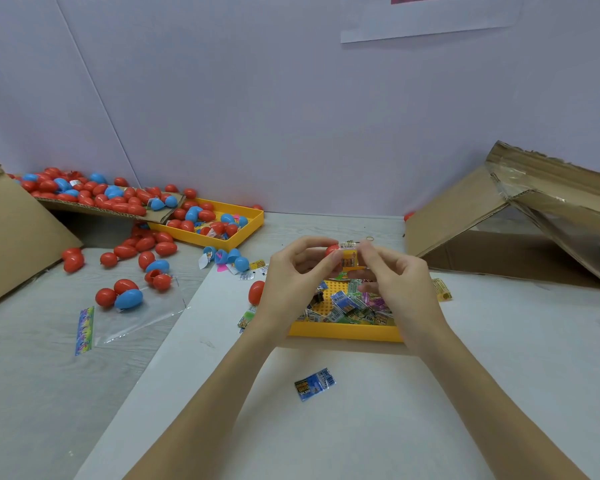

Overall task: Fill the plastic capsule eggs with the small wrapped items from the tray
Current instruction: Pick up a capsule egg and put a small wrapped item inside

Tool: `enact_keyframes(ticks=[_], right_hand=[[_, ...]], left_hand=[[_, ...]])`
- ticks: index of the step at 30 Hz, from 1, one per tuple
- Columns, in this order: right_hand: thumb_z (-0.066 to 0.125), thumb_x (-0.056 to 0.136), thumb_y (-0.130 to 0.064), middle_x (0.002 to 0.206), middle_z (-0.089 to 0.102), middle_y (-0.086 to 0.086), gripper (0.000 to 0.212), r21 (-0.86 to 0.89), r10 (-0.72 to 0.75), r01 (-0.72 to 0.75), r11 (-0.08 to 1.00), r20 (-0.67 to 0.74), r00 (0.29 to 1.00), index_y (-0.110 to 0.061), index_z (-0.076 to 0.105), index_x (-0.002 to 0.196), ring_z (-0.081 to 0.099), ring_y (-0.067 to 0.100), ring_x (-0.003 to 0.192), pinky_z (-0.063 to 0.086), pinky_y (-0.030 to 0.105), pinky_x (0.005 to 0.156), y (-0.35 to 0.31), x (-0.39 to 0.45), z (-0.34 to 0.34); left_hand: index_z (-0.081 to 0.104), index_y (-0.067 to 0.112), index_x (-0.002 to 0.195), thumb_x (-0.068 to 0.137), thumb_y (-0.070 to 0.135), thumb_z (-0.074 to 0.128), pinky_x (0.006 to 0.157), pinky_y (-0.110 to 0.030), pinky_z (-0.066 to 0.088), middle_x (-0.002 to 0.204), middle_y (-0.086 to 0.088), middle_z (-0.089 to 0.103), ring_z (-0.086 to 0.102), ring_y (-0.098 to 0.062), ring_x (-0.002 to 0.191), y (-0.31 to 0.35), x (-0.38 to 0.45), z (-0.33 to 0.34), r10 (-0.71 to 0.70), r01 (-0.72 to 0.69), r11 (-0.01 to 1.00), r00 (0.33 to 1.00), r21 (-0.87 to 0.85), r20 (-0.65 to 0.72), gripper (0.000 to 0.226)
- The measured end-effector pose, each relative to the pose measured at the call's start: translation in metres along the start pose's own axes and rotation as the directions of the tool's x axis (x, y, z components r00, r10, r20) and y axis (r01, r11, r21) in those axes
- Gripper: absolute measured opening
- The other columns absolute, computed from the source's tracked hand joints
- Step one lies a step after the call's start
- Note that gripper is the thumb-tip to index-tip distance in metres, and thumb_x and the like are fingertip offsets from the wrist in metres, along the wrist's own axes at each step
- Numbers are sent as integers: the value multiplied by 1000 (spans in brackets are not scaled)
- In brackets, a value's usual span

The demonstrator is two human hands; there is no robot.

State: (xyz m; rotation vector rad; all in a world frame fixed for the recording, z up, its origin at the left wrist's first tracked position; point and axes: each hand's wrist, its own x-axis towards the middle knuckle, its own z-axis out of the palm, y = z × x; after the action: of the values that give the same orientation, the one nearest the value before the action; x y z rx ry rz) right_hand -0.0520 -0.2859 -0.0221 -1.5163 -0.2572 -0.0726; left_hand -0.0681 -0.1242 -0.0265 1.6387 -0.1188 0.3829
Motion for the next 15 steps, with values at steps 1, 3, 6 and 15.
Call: enact_keyframes(ticks=[1,3,6,15], right_hand=[[66,97,-36,91,79,-4,19,15,-4,4,1000,11,1000,-24,79,104,76,18,82,61,25,72,-1,1,0],[71,94,-27,94,79,-4,17,27,-35,34,999,19,999,-20,78,108,76,15,90,60,22,73,-2,-1,0],[74,92,-20,95,79,-4,15,39,-57,56,998,7,998,-20,77,107,75,12,93,59,19,75,-2,-3,2],[75,91,-17,96,79,-5,16,69,-40,37,997,36,999,-30,73,101,75,9,93,58,17,75,-6,-6,4]], left_hand=[[72,18,114,92,25,74,80,-26,61,98,1,78,76,-16,91,1,0,0,14,-14,1000,1000,-1,-4,23],[74,17,113,91,25,75,79,-25,61,97,1,79,76,-16,90,3,-1,0,31,-31,1000,999,-3,-13,24],[75,15,111,90,25,75,74,-23,60,92,0,79,76,-16,83,4,-1,-1,53,-53,998,998,18,-35,23],[76,23,113,84,35,75,72,-20,58,93,3,79,75,-13,82,4,0,-2,74,-74,997,997,23,-38,32]])
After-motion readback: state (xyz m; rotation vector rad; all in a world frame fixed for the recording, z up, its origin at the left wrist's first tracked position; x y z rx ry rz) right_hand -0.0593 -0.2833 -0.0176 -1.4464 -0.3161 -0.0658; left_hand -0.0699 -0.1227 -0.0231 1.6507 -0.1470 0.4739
